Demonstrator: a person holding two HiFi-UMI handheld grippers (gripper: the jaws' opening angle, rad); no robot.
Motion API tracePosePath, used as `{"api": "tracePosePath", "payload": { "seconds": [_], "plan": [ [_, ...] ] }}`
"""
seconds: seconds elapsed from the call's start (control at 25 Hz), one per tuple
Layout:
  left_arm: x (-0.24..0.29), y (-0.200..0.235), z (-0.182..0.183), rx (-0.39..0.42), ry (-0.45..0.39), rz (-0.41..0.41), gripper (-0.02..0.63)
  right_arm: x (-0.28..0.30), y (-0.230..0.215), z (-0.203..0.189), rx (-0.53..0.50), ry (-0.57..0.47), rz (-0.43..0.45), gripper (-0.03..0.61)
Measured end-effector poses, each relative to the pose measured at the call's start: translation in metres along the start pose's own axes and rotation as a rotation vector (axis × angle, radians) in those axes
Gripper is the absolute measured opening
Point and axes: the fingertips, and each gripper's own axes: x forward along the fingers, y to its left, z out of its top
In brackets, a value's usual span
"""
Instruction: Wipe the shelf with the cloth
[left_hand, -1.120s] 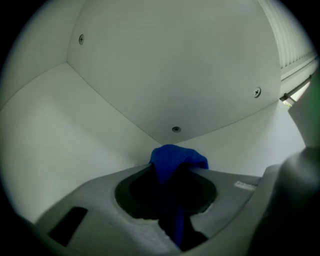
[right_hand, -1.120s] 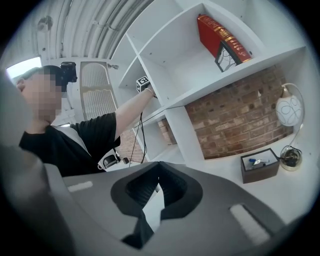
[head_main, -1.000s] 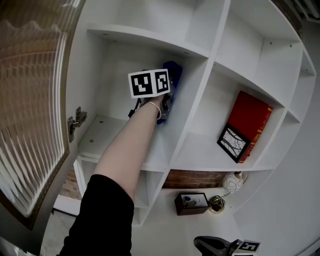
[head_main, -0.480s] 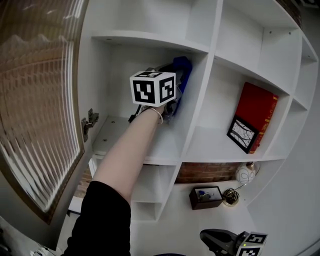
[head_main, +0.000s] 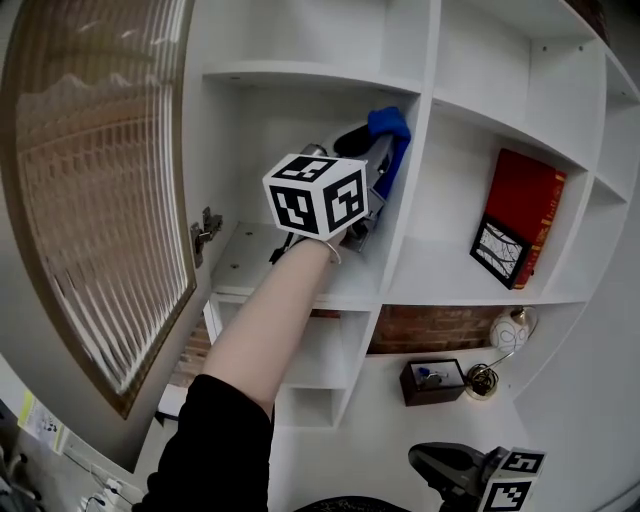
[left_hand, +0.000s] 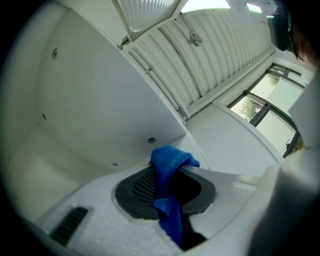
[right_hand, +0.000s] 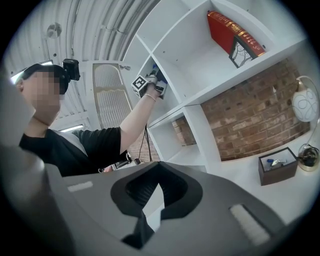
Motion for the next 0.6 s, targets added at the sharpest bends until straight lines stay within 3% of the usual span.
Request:
{"api": "tracePosePath", "payload": {
  "seconds": [0.16, 0.28, 0.4, 0.48, 0.6],
  "plan": [
    [-0.01, -0.017, 0.006, -0.027, -0.028, -0.047, 0.046, -0.001, 0.006, -0.002, 0.007, -0.003, 0.017, 0.009],
    [-0.018, -0.026, 0.016, -0.048, -0.106, -0.093, 0.055, -0.003, 0.012, -0.004, -0.007, 0.002, 0.023, 0.009],
    [-0.018, 0.007, 0.008, -0.077, -0.124, 0.026, 0.058, -0.01, 0.012, -0.004, -0.014, -0.006, 0.004, 0.009],
    [-0.011, 0.039, -0.012, -0.083, -0.053, 0.129, 0.058, -0.019, 0.008, -0.004, -0.018, -0.022, -0.02, 0.009],
    [-0.001, 0.071, -0.042, -0.057, 0.051, 0.216, 0.058, -0.035, 0.001, -0.006, 0.002, -0.063, -0.072, 0.009]
  ]
}}
